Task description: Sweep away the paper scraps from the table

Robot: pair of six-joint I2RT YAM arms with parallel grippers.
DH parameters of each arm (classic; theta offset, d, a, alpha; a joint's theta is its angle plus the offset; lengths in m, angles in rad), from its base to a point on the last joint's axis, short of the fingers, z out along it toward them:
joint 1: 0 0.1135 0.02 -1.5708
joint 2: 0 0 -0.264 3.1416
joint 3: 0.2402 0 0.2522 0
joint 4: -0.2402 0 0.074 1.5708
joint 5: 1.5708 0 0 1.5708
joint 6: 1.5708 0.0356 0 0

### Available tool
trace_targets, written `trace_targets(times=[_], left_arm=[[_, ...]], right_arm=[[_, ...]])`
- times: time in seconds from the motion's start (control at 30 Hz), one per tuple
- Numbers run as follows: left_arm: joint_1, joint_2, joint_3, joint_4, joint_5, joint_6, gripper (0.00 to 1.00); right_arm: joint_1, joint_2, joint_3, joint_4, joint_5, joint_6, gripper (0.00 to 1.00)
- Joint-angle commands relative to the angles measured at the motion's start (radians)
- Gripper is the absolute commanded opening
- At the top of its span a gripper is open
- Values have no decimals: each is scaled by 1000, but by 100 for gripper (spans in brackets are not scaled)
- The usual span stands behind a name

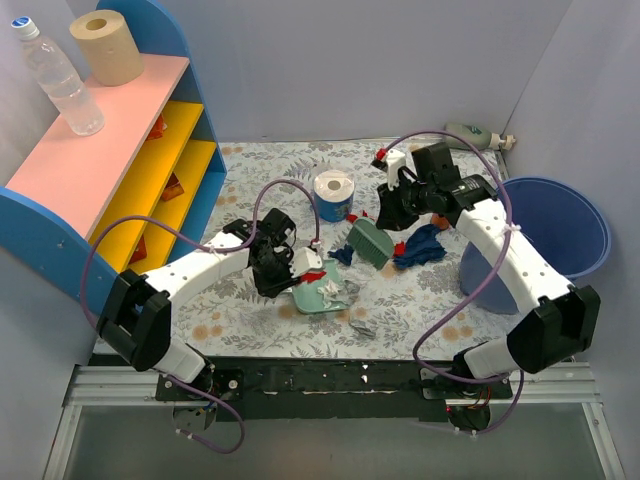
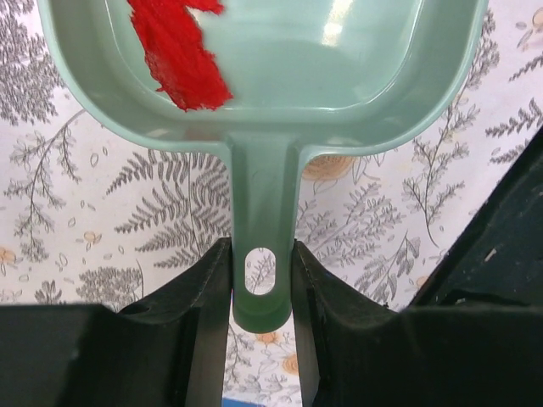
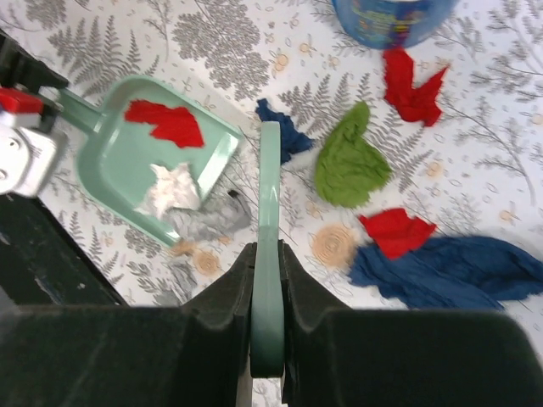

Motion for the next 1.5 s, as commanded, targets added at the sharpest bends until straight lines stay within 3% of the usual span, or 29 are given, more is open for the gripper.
trace_targets(times=[0.0,0.27,0.37,0.4,0.53,0.87,0.97,1.13,1.3,1.43,1.47], left_arm=[[3,-68,-16,-113,-53,40,0],[4,-130,-83,-164,-141,134,0],[4,-120,-89,-165,-132,126,0],[3,-117,-91,-167,-121,119,0],[3,-107,-109,-162,-98,83,0],[-4,-133,-164,-89,-84,53,0],[-4,-143,-168,-57,-67,22,0],[-4,-156,-168,-49,-73,10,0],[-4,-159,-172,-55,-89,8,0],[-4,-171,-177,-64,-116,3,0],[-4,-172,-175,-70,-123,3,0]], right_arm=[[6,-68,-17,-102,123,-114,1],[6,-186,-137,-293,-189,-392,1],[12,-179,-143,-352,-279,-469,1],[12,-169,-140,-385,-309,-587,1],[67,-119,-165,-514,-358,-757,1],[218,1,-182,-299,-263,-686,1],[256,38,-134,-158,-239,-603,1],[265,79,-12,-95,-176,-559,1],[233,18,26,-156,-183,-565,1],[187,-91,-52,-146,-157,-439,1],[187,-129,-71,-135,-87,-411,1]])
